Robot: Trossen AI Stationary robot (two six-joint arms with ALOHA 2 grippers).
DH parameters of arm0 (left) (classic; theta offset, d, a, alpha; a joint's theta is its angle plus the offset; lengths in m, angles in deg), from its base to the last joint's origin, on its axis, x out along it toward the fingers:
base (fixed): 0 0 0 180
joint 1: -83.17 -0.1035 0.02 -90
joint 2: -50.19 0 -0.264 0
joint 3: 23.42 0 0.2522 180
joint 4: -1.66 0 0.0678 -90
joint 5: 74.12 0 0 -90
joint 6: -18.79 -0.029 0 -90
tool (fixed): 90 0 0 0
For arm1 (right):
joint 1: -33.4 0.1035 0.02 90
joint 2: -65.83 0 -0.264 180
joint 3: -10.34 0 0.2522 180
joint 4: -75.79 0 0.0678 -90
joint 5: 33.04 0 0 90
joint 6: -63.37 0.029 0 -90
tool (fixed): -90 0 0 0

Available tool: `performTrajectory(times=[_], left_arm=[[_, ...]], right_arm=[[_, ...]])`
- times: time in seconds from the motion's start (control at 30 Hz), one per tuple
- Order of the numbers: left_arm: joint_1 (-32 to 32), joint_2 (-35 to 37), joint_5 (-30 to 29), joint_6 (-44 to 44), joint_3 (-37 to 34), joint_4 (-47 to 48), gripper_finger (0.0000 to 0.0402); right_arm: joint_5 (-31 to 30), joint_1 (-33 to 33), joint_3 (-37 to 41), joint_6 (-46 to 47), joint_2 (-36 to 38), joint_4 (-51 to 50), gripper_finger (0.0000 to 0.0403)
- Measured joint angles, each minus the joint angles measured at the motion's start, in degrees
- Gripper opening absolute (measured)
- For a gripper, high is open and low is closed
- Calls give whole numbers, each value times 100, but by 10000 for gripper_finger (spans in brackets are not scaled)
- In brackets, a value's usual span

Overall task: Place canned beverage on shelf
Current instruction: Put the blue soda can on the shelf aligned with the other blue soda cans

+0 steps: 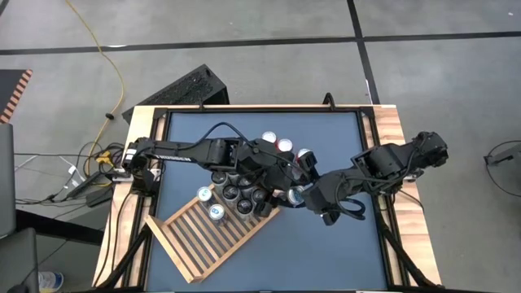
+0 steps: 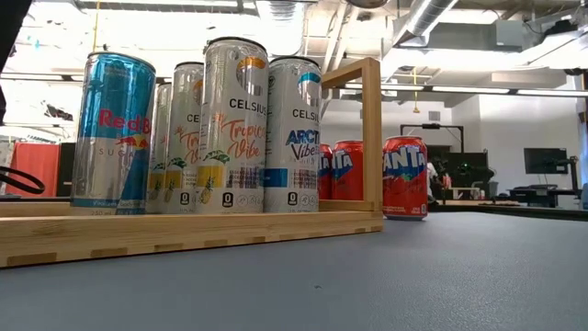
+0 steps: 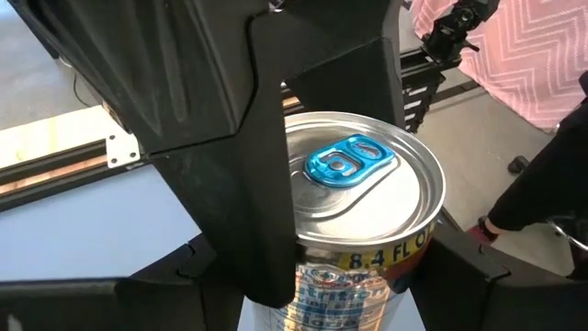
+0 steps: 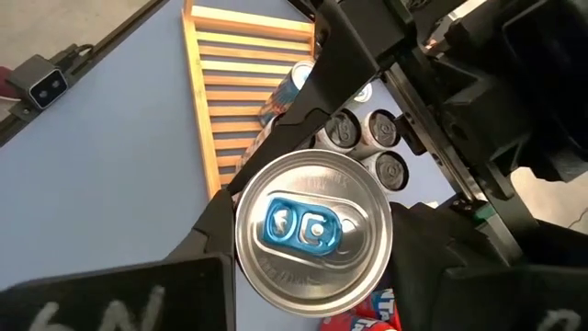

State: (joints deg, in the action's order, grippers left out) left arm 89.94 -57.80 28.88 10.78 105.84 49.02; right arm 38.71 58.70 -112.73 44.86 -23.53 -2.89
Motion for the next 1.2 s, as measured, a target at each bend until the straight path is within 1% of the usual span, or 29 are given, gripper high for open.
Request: performTrajectory(times=[0.13,0.23,0.3,0.37,0.47,0.53,0.6,0.73,0.77,0.83,0.93,1.0,1.1,1.2], left_arm=[[2,-2,-13,24,0,-33,240],[0,-11,-22,116,178,263,271],[0,27,-114,163,240,384,297],[0,31,-201,214,332,641,321],[4,-4,-544,375,593,1211,344],[2,6,-827,513,783,1609,350],[1,57,-1056,685,1052,2289,351],[85,110,-1331,1247,1806,3455,352],[129,134,-1408,1440,1964,3662,352],[251,449,-1633,1851,1807,3532,352],[544,800,-2199,2394,1725,3668,352],[802,992,-2725,2678,1723,3665,352],[1232,1237,-3589,2943,1722,3567,352],[1638,1421,-4442,3271,1722,3576,352]], right_arm=[[14,2,-2,5,4,-16,157],[53,2,-2,41,4,-35,157],[117,11,8,41,-1,-158,157],[116,18,8,75,-4,-50,157],[110,15,7,183,-4,-79,157],[82,27,7,216,-4,-27,157],[48,48,7,221,-4,6,157],[50,74,7,214,-4,338,157],[56,74,7,183,-4,450,157],[94,72,4,42,-4,872,157],[248,68,0,-287,-4,1421,157],[387,35,-6,-465,-47,1697,157],[602,-47,-22,-656,-264,1949,157],[921,-74,-11,-951,-674,2102,157]])
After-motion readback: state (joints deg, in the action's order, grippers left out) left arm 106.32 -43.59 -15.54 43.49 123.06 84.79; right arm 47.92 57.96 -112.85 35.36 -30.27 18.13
